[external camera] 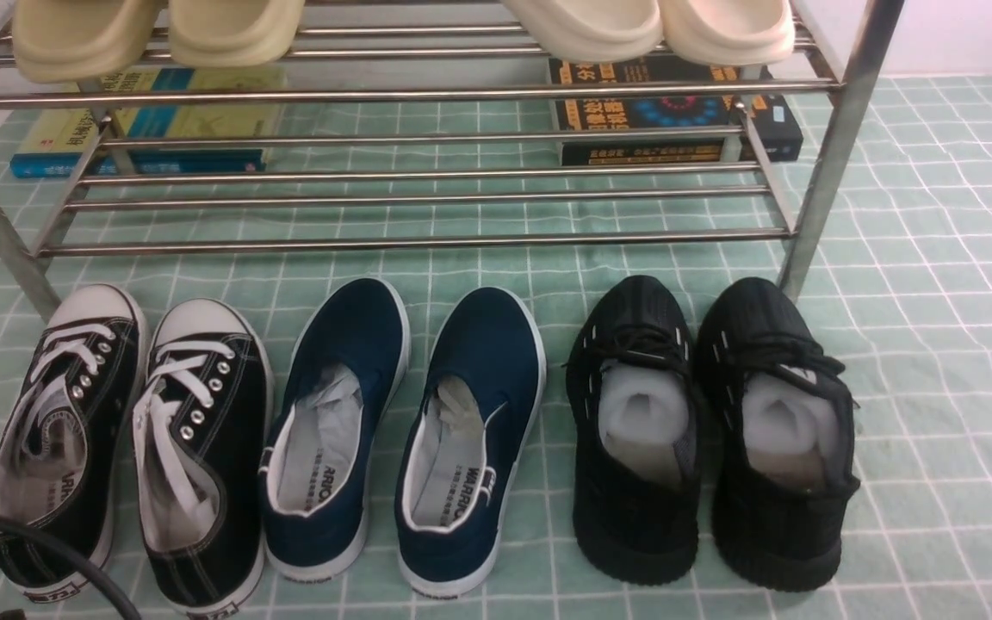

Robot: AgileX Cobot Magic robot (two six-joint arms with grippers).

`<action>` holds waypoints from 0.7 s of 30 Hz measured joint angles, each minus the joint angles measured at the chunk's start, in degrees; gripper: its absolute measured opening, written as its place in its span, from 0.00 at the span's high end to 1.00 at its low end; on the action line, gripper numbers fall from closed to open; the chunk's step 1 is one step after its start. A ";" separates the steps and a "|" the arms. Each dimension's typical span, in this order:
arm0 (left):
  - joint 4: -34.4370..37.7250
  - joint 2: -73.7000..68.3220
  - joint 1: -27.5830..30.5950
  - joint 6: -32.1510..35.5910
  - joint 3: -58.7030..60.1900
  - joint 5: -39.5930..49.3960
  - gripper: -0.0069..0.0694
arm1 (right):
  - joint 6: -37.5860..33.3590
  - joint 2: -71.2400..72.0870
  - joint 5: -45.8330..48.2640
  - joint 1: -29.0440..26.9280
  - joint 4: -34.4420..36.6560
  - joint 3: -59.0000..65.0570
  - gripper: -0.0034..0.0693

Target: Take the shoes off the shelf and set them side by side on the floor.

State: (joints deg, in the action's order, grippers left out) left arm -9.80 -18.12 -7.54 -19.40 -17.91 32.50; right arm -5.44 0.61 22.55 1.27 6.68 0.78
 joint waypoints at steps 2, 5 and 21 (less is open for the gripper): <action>-0.66 0.98 0.00 0.06 1.04 -0.93 0.88 | 0.00 0.00 0.00 0.00 0.00 0.00 0.62; -0.87 4.45 0.00 0.06 3.64 -2.53 0.88 | 0.00 0.00 0.00 0.00 0.00 0.00 0.62; -0.56 18.79 5.81 4.69 18.72 -9.61 0.86 | 0.00 0.00 0.00 0.00 0.00 0.00 0.62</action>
State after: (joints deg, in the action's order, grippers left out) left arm -10.36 0.67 -1.73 -14.71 0.80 22.89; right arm -5.44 0.61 22.55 1.27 6.68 0.78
